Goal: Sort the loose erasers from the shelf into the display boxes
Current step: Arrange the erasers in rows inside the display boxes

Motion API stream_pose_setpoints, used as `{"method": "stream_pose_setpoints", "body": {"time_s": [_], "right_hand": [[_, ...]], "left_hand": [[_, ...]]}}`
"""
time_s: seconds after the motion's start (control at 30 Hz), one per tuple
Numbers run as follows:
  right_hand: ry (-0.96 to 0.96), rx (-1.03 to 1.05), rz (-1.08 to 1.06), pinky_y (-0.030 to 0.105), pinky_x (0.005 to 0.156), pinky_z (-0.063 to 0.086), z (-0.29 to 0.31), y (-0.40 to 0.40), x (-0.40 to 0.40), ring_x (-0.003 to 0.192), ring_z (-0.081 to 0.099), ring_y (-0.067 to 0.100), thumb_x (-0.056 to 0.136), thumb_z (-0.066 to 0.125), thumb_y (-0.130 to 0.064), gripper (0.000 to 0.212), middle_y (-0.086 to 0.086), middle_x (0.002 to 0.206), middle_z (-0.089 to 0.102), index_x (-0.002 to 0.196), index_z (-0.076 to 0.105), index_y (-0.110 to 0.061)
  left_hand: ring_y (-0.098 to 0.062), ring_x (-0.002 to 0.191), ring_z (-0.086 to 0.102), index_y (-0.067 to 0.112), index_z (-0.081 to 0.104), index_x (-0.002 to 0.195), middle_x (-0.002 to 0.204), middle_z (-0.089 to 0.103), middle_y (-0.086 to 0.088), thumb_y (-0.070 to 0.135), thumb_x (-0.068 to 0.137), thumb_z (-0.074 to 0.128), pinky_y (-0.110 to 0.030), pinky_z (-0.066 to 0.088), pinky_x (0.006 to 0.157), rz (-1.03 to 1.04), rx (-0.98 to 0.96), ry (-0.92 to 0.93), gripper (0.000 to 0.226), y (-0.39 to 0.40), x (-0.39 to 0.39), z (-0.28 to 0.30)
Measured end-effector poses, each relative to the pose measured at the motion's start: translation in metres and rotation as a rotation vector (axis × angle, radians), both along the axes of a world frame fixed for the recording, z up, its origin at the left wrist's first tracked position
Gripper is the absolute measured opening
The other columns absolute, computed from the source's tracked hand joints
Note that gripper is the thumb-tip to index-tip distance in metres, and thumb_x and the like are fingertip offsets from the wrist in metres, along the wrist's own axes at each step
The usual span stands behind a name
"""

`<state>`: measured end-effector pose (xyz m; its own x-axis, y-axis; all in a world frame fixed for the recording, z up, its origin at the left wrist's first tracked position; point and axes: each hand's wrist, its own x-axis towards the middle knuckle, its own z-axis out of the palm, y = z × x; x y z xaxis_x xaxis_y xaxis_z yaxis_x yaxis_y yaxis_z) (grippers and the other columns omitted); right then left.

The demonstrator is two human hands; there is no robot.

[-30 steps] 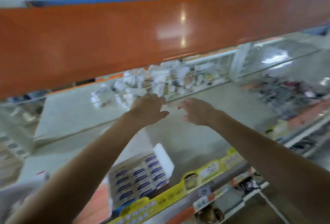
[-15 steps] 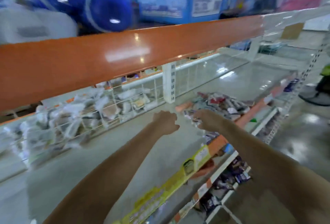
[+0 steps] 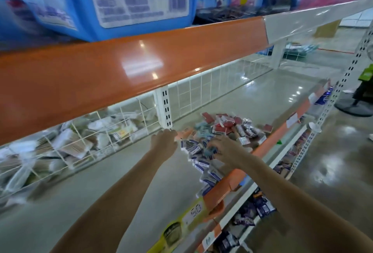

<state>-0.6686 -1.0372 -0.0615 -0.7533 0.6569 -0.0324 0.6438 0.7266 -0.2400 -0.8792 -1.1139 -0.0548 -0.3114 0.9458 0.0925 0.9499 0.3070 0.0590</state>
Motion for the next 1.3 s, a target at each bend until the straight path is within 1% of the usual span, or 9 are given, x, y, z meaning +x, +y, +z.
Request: {"method": "stream_pose_setpoints", "body": {"time_s": [0.2, 0.37, 0.53, 0.67, 0.8, 0.9, 1.0, 1.1, 1.3], "right_hand": [[0.109, -0.063, 0.000, 0.035, 0.100, 0.040, -0.007, 0.009, 0.000, 0.120, 0.046, 0.020, 0.090, 0.058, -0.017, 0.037, 0.002, 0.131, 0.051, 0.126, 0.054, -0.016], [0.205, -0.074, -0.027, 0.029, 0.100, 0.037, -0.011, 0.012, 0.000, 0.118, 0.046, 0.018, 0.086, 0.064, -0.016, 0.037, 0.003, 0.124, 0.052, 0.122, 0.058, -0.013], [0.258, -0.067, -0.058, 0.031, 0.098, 0.040, -0.011, 0.009, 0.001, 0.113, 0.048, 0.016, 0.084, 0.067, -0.022, 0.033, 0.002, 0.117, 0.053, 0.115, 0.060, -0.014], [0.271, -0.034, -0.074, 0.030, 0.093, 0.040, -0.011, -0.002, -0.005, 0.113, 0.046, 0.014, 0.086, 0.063, -0.034, 0.033, -0.004, 0.117, 0.051, 0.114, 0.058, -0.018], [0.405, -0.049, -0.040, 0.020, 0.086, 0.035, -0.003, -0.023, -0.018, 0.110, 0.049, 0.012, 0.087, 0.063, -0.028, 0.036, -0.003, 0.122, 0.052, 0.121, 0.056, -0.017], [0.543, -0.041, 0.034, 0.018, 0.082, 0.040, 0.001, -0.040, -0.034, 0.100, 0.057, 0.015, 0.085, 0.067, -0.024, 0.035, 0.001, 0.113, 0.058, 0.117, 0.059, -0.012], [0.671, -0.049, 0.119, 0.011, 0.074, 0.042, 0.006, -0.061, -0.054, 0.088, 0.055, 0.007, 0.083, 0.069, -0.018, 0.028, -0.004, 0.102, 0.054, 0.109, 0.063, -0.010], [0.735, -0.087, 0.228, 0.010, 0.081, 0.044, 0.012, -0.087, -0.077, 0.087, 0.054, 0.005, 0.082, 0.070, -0.011, 0.027, -0.002, 0.103, 0.054, 0.107, 0.063, -0.007], [0.798, -0.207, 0.426, 0.014, 0.087, 0.045, 0.017, -0.157, -0.121, 0.093, 0.057, 0.009, 0.080, 0.072, -0.009, 0.030, 0.001, 0.108, 0.058, 0.109, 0.063, -0.008]], "left_hand": [[-0.021, 0.106, 0.057, 0.024, 0.054, 0.126, 0.118, 0.060, -0.001, 0.035, 0.093, 0.049, -0.032, 0.046, 0.079, 0.041, 0.064, -0.055, 0.035, 0.015, -0.010, -0.019], [-0.019, 0.099, 0.058, 0.030, 0.064, 0.109, 0.106, 0.064, 0.002, 0.042, 0.092, 0.048, -0.032, 0.047, 0.073, 0.041, 0.078, -0.075, 0.026, 0.022, -0.018, -0.027], [-0.021, 0.086, 0.064, 0.024, 0.071, 0.096, 0.088, 0.068, 0.000, 0.027, 0.088, 0.060, -0.033, 0.053, 0.071, 0.061, 0.249, -0.285, 0.015, 0.014, -0.018, -0.029], [-0.014, 0.089, 0.058, 0.018, 0.067, 0.104, 0.101, 0.066, 0.002, 0.020, 0.085, 0.062, -0.025, 0.043, 0.072, 0.113, 0.355, -0.500, 0.020, -0.003, -0.019, -0.033], [-0.007, 0.091, 0.056, 0.024, 0.064, 0.106, 0.102, 0.063, 0.009, 0.020, 0.086, 0.062, -0.018, 0.038, 0.071, 0.101, 0.446, -0.619, 0.021, -0.035, -0.013, -0.023], [-0.001, 0.090, 0.055, 0.035, 0.059, 0.100, 0.098, 0.060, 0.017, 0.021, 0.085, 0.063, -0.014, 0.039, 0.071, 0.114, 0.520, -0.634, 0.021, -0.069, -0.010, -0.010], [0.001, 0.089, 0.053, 0.036, 0.057, 0.103, 0.096, 0.055, 0.022, 0.016, 0.085, 0.064, -0.008, 0.038, 0.072, 0.154, 0.594, -0.598, 0.028, -0.111, -0.008, 0.002], [0.007, 0.087, 0.052, 0.035, 0.059, 0.106, 0.093, 0.053, 0.028, 0.017, 0.084, 0.065, -0.004, 0.037, 0.068, 0.230, 0.632, -0.544, 0.029, -0.158, -0.011, 0.012], [0.004, 0.089, 0.055, 0.040, 0.058, 0.104, 0.100, 0.061, 0.017, 0.012, 0.080, 0.069, -0.002, 0.037, 0.071, 0.406, 0.723, -0.464, 0.038, -0.261, -0.017, 0.023]]}}
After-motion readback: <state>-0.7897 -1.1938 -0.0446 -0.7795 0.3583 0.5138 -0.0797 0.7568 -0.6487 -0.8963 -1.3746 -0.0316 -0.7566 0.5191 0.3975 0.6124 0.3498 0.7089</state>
